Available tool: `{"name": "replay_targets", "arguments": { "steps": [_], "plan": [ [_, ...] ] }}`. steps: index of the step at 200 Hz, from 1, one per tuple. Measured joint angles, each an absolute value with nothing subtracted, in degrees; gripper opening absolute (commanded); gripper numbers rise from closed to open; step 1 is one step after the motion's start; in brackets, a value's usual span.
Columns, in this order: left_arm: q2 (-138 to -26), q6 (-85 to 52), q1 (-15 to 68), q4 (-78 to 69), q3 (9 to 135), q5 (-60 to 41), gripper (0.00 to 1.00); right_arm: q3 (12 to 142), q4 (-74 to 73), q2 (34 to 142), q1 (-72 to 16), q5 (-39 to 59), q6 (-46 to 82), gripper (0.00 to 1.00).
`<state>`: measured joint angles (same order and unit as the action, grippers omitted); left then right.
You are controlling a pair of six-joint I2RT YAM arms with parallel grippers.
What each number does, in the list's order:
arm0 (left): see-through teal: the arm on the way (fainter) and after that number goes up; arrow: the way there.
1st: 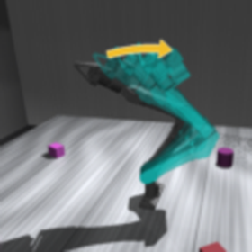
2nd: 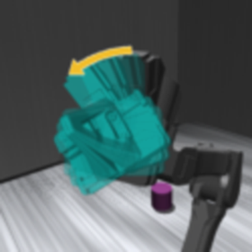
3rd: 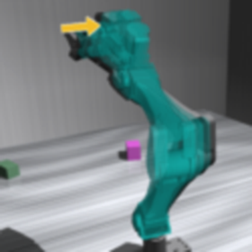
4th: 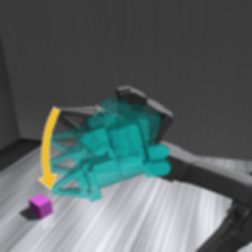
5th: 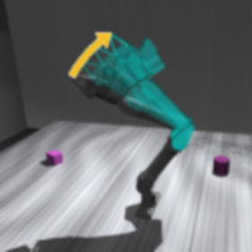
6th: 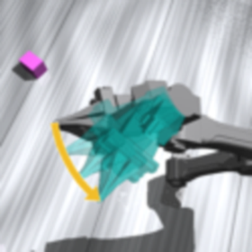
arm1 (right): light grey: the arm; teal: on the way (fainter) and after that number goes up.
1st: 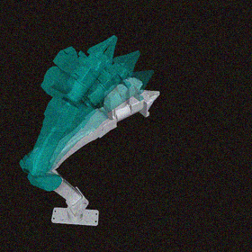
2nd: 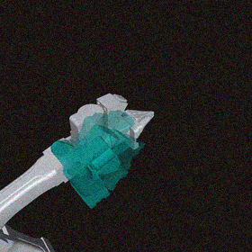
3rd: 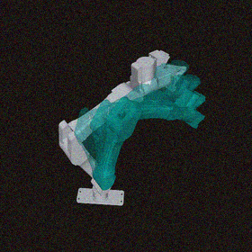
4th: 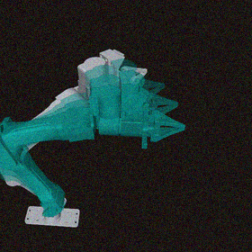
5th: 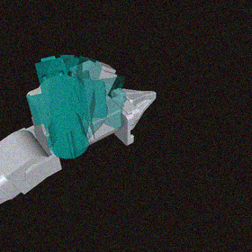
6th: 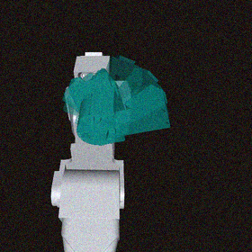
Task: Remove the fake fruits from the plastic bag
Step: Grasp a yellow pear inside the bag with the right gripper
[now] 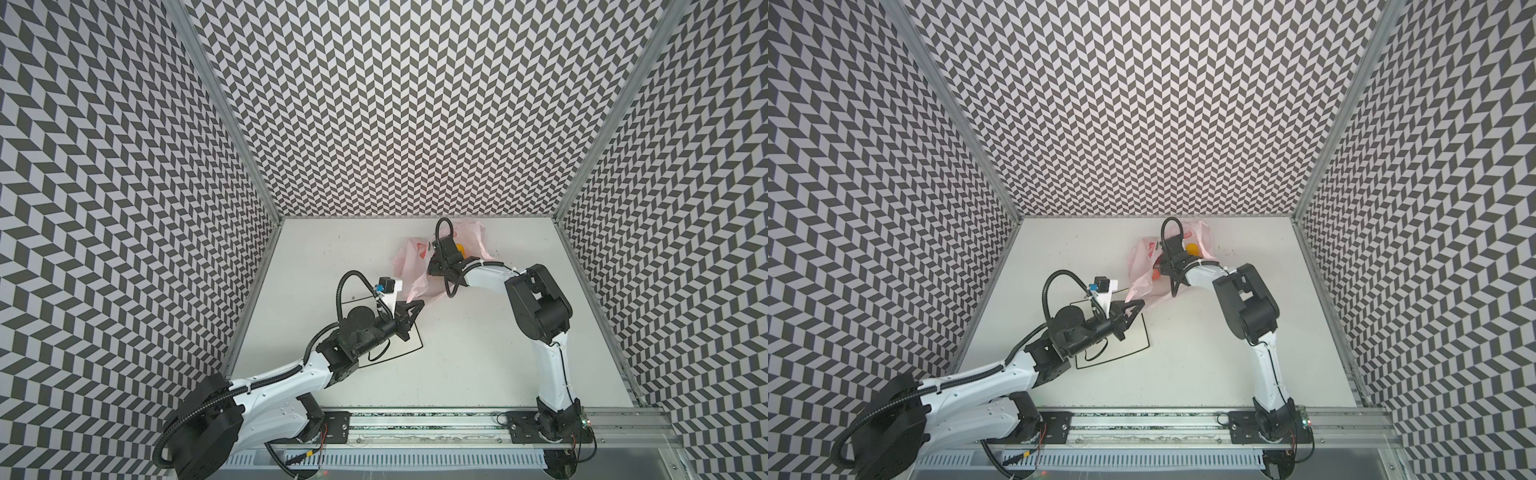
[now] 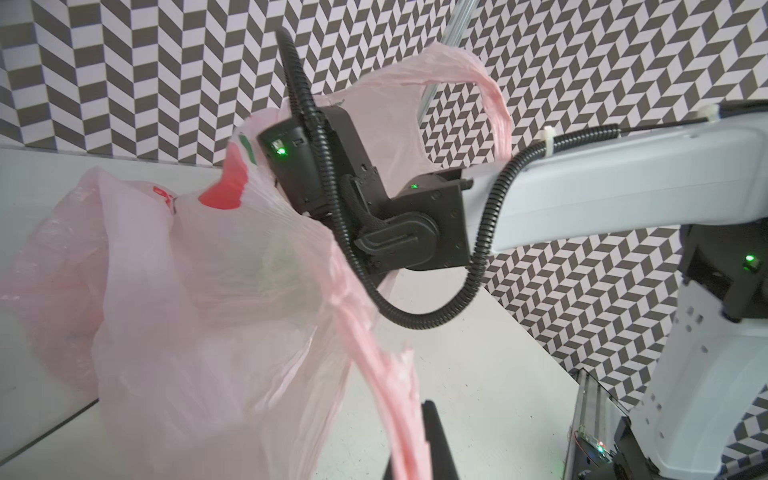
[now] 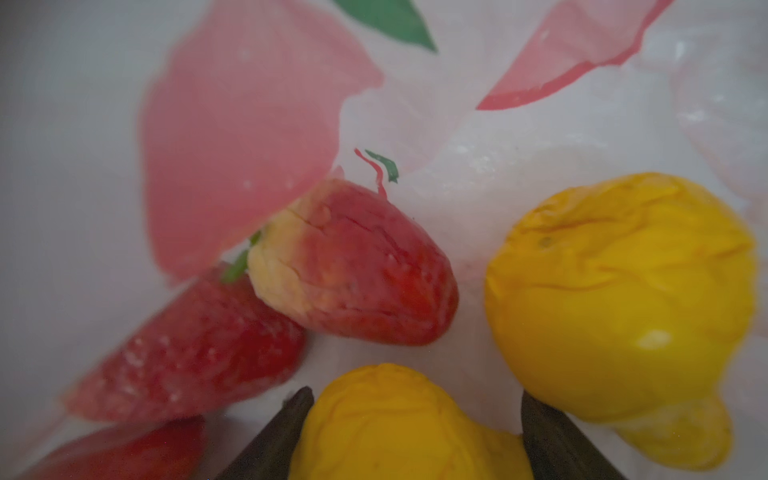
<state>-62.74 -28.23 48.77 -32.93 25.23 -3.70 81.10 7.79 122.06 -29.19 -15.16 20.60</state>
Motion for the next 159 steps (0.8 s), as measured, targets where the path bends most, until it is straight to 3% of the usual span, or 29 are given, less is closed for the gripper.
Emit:
{"name": "replay_targets", "arguments": {
  "steps": [81, 159],
  "plan": [
    [-66.8, -30.7, 46.6, -34.3, 27.9, 0.9, 0.00, 67.4, 8.0, 103.8, -28.8, -2.1, 15.6, 0.37],
    [-70.9, -32.9, 38.9, -36.4, 29.7, 0.2, 0.00, 60.5, 7.2, 88.3, -28.8, 9.9, 12.7, 0.36]
  ]
}}
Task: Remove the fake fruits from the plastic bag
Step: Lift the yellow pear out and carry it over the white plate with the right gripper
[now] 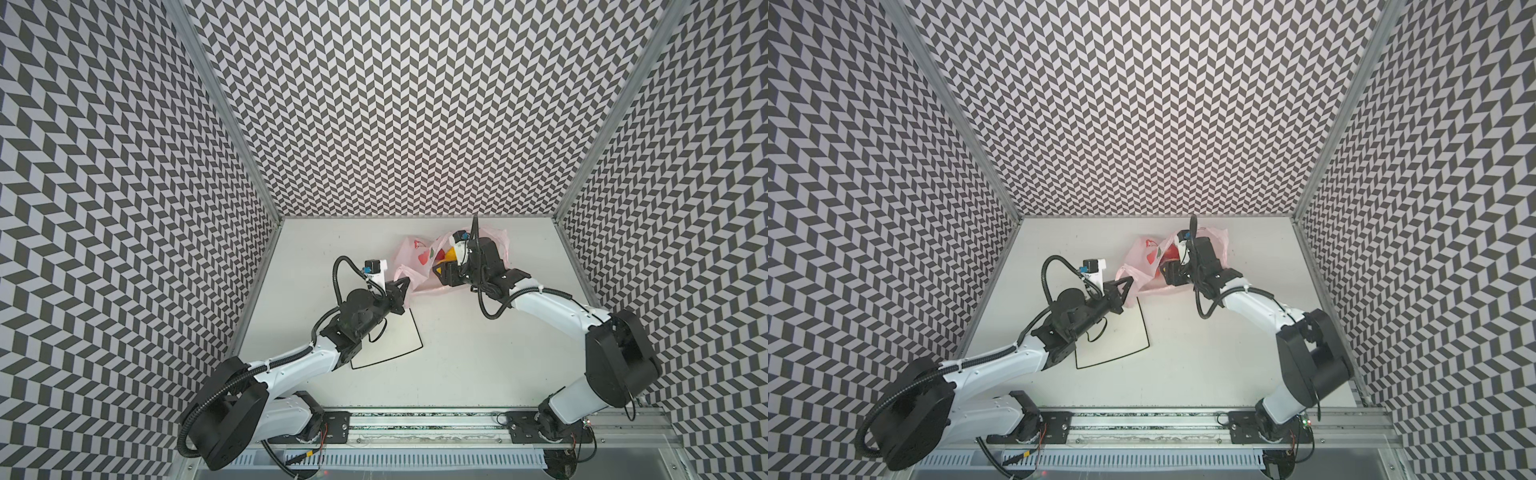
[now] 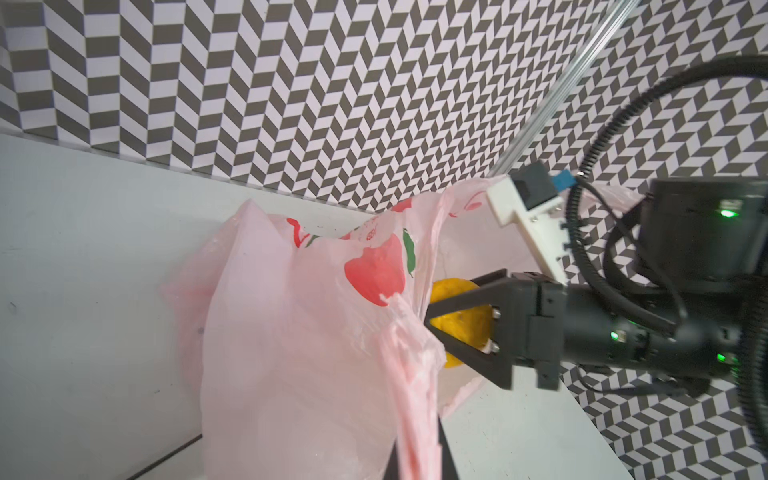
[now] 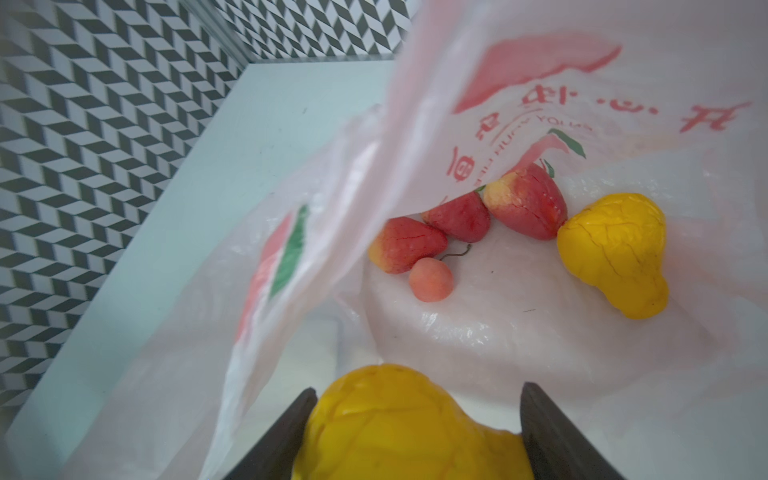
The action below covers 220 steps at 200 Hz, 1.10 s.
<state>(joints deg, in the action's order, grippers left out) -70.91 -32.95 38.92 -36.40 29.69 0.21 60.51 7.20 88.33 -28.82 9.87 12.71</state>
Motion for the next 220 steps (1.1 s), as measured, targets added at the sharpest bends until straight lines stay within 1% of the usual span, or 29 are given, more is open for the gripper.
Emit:
{"name": "replay_targets", "arguments": {
  "steps": [53, 77, 108, 132, 158, 181, 195, 220],
  "plan": [
    [-75.2, -32.9, 36.3, -38.0, 34.2, -2.0, 0.00, 58.6, 7.0, 79.3, -29.0, 18.2, 8.4, 0.36],
    [-76.5, -32.8, 34.9, -38.1, 35.2, -3.6, 0.00, 57.4, 6.7, 74.3, -30.5, 21.4, 5.2, 0.35],
    [-76.9, -32.0, 32.1, -38.0, 36.6, -5.7, 0.00, 52.9, 4.3, 67.0, -37.5, 22.4, -1.0, 0.34],
    [-76.9, -31.3, 29.8, -38.0, 37.3, -7.7, 0.00, 48.6, 2.0, 64.7, -43.9, 21.8, -5.0, 0.34],
    [-76.9, -30.5, 27.9, -37.7, 37.3, -9.8, 0.00, 44.1, -1.0, 67.0, -52.2, 18.2, -8.2, 0.34],
    [-76.9, -29.7, 26.9, -37.4, 37.3, -11.0, 0.00, 42.9, -5.0, 74.3, -58.6, 14.8, -10.2, 0.34],
    [-76.9, -29.4, 26.6, -37.1, 37.3, -11.5, 0.00, 43.0, -7.8, 79.6, -60.4, 13.1, -11.0, 0.33],
    [-76.9, -29.1, 26.3, -36.7, 37.3, -11.8, 0.00, 44.5, -11.4, 89.0, -60.9, 9.8, -11.6, 0.33]
  ]
}}
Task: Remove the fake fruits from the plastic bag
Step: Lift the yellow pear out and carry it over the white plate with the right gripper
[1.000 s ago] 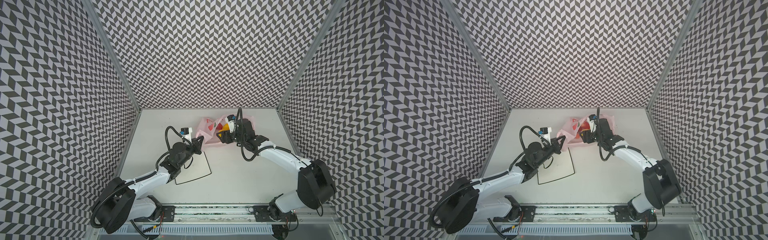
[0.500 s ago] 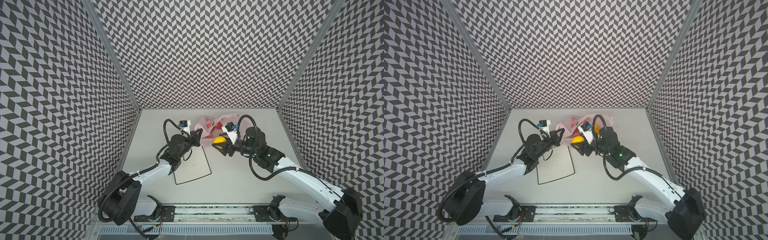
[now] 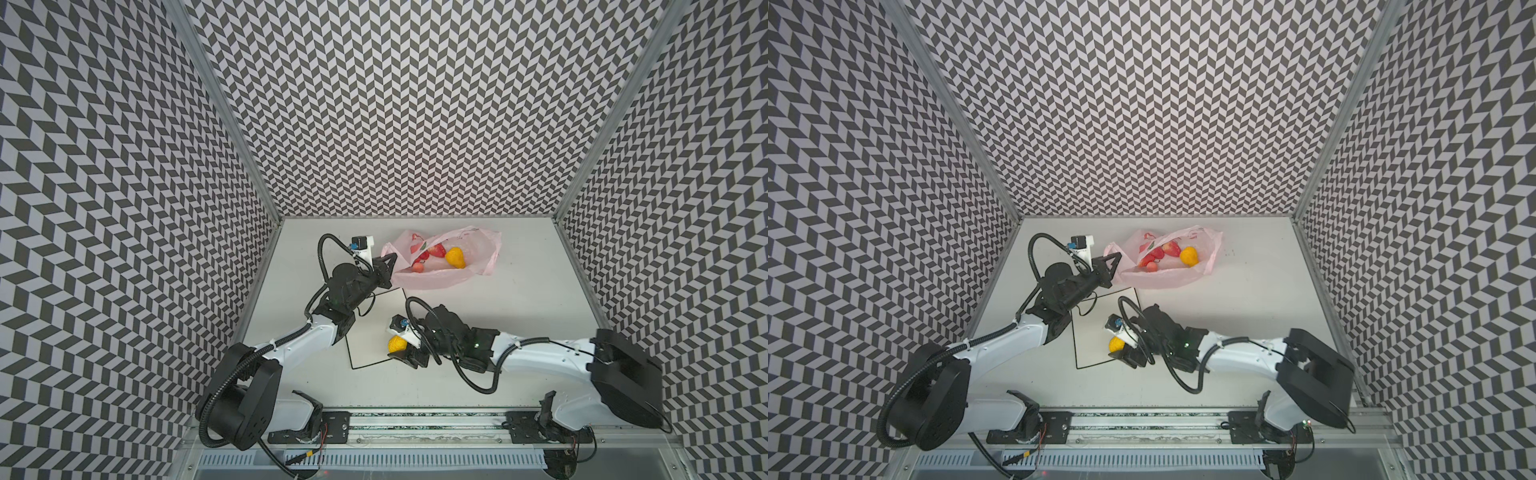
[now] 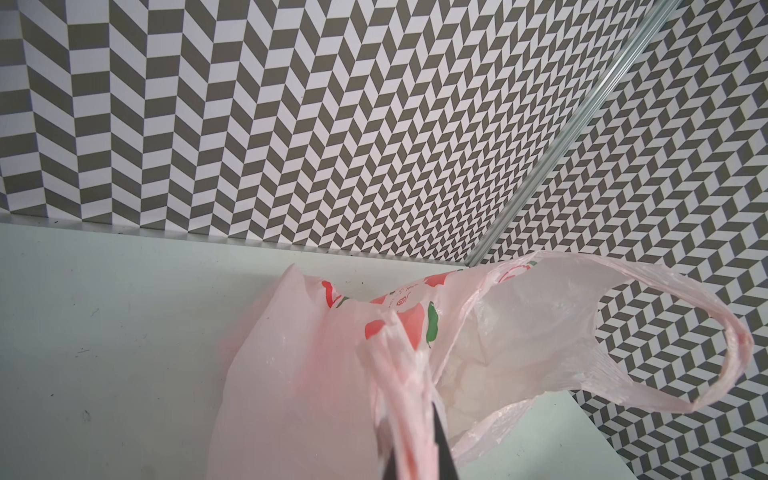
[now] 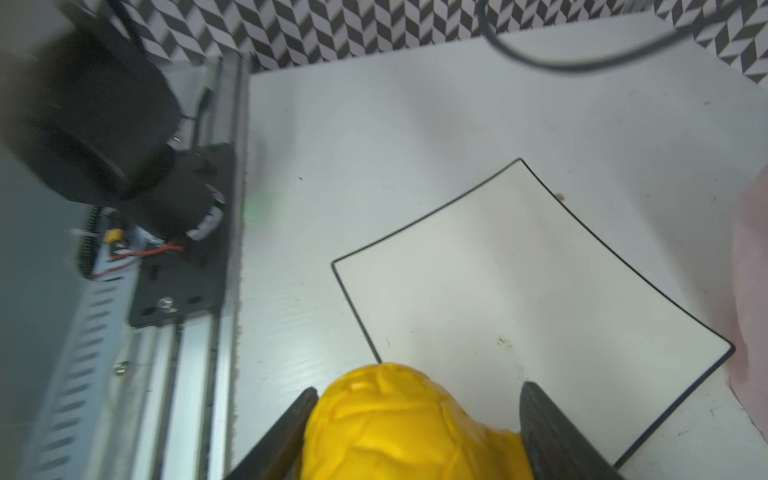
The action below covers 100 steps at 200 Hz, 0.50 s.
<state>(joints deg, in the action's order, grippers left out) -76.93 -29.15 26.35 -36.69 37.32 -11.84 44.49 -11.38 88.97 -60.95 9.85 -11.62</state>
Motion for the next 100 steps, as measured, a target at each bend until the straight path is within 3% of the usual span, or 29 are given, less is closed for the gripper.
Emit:
{"name": "replay_targets", "arguments": {
  "steps": [50, 79, 100],
  "plan": [
    [-76.8, -28.8, 25.8, -35.6, 37.3, -11.9, 0.00, 47.1, -16.3, 100.7, -60.9, 5.3, -13.5, 0.37],
    [-76.7, -28.5, 25.8, -35.4, 37.3, -11.9, 0.00, 48.1, -17.3, 103.0, -60.9, 3.4, -14.1, 0.57],
    [-76.7, -28.3, 25.7, -35.4, 37.3, -11.9, 0.00, 48.3, -17.7, 103.6, -60.9, 2.6, -14.4, 0.66]
  ]
}}
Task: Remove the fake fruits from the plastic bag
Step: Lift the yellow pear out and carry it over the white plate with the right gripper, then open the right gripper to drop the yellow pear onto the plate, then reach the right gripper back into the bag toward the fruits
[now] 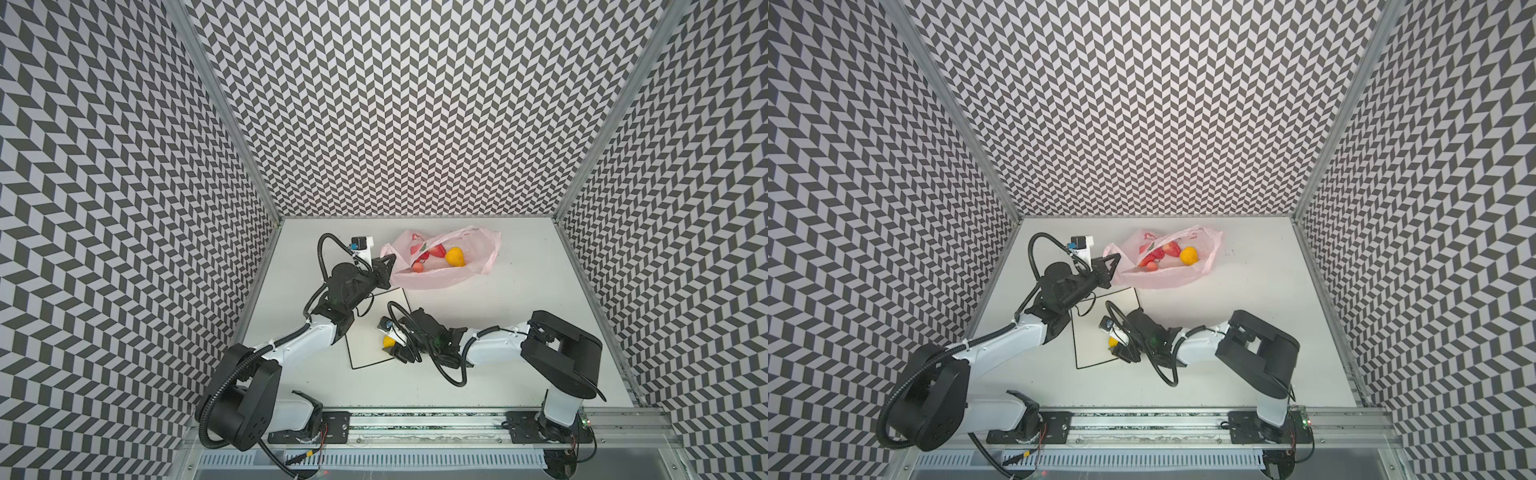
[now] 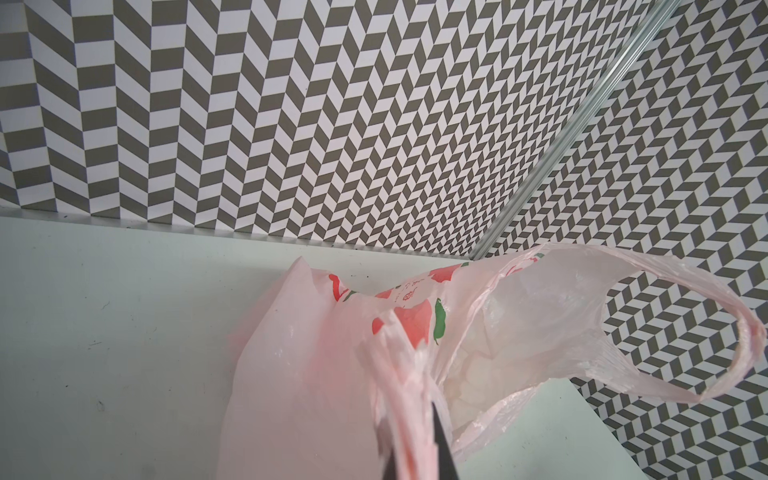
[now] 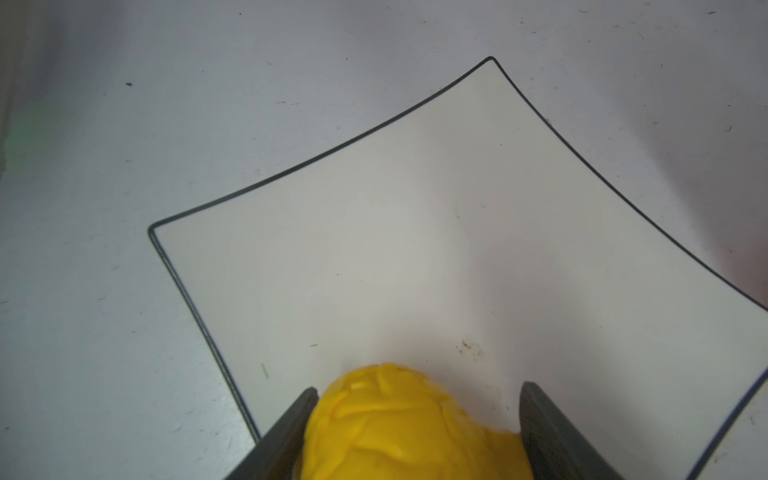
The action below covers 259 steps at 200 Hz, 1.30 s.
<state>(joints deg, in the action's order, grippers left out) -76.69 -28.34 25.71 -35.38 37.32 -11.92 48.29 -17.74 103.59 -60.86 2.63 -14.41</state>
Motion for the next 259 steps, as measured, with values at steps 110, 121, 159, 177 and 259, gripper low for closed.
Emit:
{"name": "replay_targets", "arguments": {
  "steps": [110, 121, 159, 177, 259],
  "plan": [
    [-76.7, -28.1, 25.7, -35.5, 37.3, -12.0, 0.00, 47.0, -16.4, 90.2, -60.9, 1.7, -15.3, 0.93],
    [-76.7, -28.1, 25.7, -35.5, 37.3, -12.1, 0.00, 46.7, -15.6, 88.7, -60.9, 1.7, -15.1, 0.91],
    [-76.4, -28.1, 25.7, -35.4, 37.3, -12.4, 0.00, 44.5, -10.2, 77.5, -60.9, 1.5, -11.3, 0.88],
    [-75.8, -28.2, 25.7, -35.4, 37.3, -12.8, 0.00, 44.2, -8.6, 69.8, -60.5, -2.0, -6.4, 0.80],
    [-73.4, -28.2, 28.0, -35.2, 37.4, -13.6, 0.00, 54.3, 0.2, 69.4, -50.0, -14.6, 5.9, 0.55]
  ]
}}
